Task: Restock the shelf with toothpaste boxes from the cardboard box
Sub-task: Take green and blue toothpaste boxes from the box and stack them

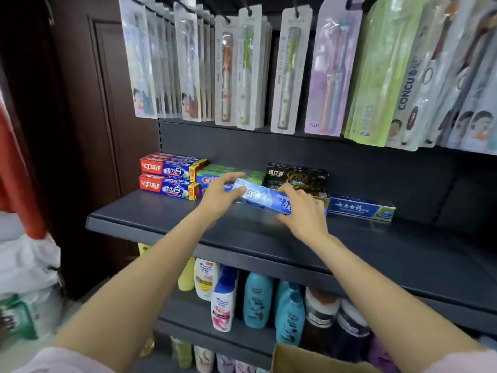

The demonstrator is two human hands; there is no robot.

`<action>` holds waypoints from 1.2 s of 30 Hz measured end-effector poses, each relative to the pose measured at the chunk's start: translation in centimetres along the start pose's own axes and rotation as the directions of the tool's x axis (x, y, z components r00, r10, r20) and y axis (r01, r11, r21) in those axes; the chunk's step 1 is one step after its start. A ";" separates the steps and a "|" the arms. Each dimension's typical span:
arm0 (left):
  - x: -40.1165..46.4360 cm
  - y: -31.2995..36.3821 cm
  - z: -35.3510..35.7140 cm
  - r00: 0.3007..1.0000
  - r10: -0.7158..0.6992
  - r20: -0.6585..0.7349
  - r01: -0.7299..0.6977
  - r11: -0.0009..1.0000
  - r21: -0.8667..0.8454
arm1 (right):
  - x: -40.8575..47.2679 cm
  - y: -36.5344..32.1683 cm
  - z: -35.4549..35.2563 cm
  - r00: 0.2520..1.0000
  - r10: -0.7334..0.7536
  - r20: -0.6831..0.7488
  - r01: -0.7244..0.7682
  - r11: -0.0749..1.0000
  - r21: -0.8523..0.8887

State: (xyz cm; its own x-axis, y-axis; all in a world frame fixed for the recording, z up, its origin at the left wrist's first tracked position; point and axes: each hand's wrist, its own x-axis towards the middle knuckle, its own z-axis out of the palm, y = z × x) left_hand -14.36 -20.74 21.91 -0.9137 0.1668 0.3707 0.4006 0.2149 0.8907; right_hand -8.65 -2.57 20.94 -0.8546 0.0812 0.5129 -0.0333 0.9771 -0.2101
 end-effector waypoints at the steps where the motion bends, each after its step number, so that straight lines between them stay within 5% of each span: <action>1: 0.4 -0.3 -0.7 1.000 0.022 -0.008 -0.022 1.000 -0.010 | 0.5 -0.6 0.5 0.999 -0.009 0.037 0.009 1.000 0.001; 7: 4.7 -4.4 -6.1 0.998 0.062 0.012 -0.062 0.998 0.006 | 5.5 -4.0 4.1 0.972 -0.013 0.233 -0.020 0.990 0.142; 11: 7.8 -6.9 -8.5 0.995 -0.084 -0.057 0.078 0.991 -0.107 | 8.8 -6.6 6.9 0.973 -0.021 0.229 -0.035 0.970 0.240; 15: 9.6 -7.7 -8.4 0.935 -0.230 0.268 0.256 0.965 -0.065 | 10.4 -9.5 9.1 0.981 0.109 0.160 -0.180 0.821 0.542; 18: 10.3 -8.3 -7.9 0.885 -0.201 0.419 0.231 0.973 -0.020 | 10.9 -9.6 10.0 0.978 0.122 0.168 -0.204 0.717 0.666; 22: 12.5 -7.7 -8.9 0.929 0.028 0.368 -0.064 0.994 0.086 | 11.8 -8.5 8.8 0.983 0.183 -0.032 -0.149 0.876 0.460; 25: 13.3 -6.8 -9.5 0.883 0.154 0.443 -0.279 0.931 0.233 | 11.9 -7.9 7.9 0.939 0.227 -0.259 -0.132 0.931 0.340; 27: 13.2 -6.5 -9.5 0.839 0.170 0.517 -0.373 0.871 0.319 | 11.7 -7.4 8.0 0.978 0.104 -0.182 -0.076 0.985 0.154; 31: 13.2 -7.4 -7.8 0.769 0.135 0.625 -0.525 0.690 0.497 | 11.3 -6.4 8.7 0.966 -0.025 0.257 0.039 0.998 -0.050; 36: 13.3 -8.8 -5.8 0.798 0.225 0.559 -0.583 0.521 0.623 | 10.5 -5.5 9.6 0.986 0.062 0.154 -0.045 0.993 -0.111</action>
State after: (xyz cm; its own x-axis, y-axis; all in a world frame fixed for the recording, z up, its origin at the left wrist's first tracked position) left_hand -30.48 -25.97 20.54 -0.6006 0.7195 0.3488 0.7846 0.6144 0.0837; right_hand -22.44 -8.94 19.47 -0.9248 0.1106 0.3641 0.0631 0.9882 -0.1397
